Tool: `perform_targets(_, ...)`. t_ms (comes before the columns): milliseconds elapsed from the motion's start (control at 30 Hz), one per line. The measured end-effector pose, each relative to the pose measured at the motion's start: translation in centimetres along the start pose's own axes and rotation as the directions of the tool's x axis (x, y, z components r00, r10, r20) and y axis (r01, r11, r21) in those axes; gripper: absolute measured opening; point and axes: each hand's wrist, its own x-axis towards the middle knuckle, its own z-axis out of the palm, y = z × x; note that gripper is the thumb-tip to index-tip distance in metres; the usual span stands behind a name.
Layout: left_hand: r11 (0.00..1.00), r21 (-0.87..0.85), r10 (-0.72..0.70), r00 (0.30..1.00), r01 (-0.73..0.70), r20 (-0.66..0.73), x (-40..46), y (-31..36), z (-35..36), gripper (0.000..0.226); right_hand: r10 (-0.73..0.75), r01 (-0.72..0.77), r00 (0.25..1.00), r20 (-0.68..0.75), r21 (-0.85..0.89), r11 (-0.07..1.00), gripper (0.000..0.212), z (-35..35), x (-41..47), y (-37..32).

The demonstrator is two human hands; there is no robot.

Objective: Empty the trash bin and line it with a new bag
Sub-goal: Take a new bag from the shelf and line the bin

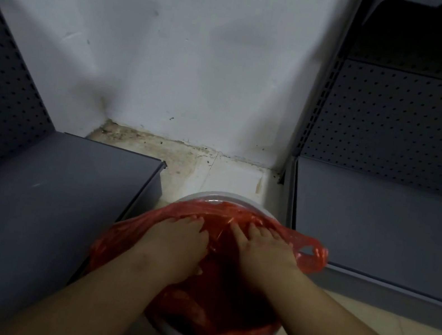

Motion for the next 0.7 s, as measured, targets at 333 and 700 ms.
perform_targets(333, 0.986, 0.031, -0.16, 0.977, 0.166, -0.138, 1.0, -1.7, 0.9, 0.075, 0.12, -0.115, 0.982, -0.146, 0.04, 0.993, 0.066, -0.4, 0.5, 0.7)
perform_targets(700, 0.954, -0.291, -0.125, 0.973, 0.065, -0.193, 4.1, -4.6, 0.6, 0.072, 0.128, -0.062, 0.977, -0.17, 0.348, 0.936, 0.071, -1.4, 3.2, 2.9)
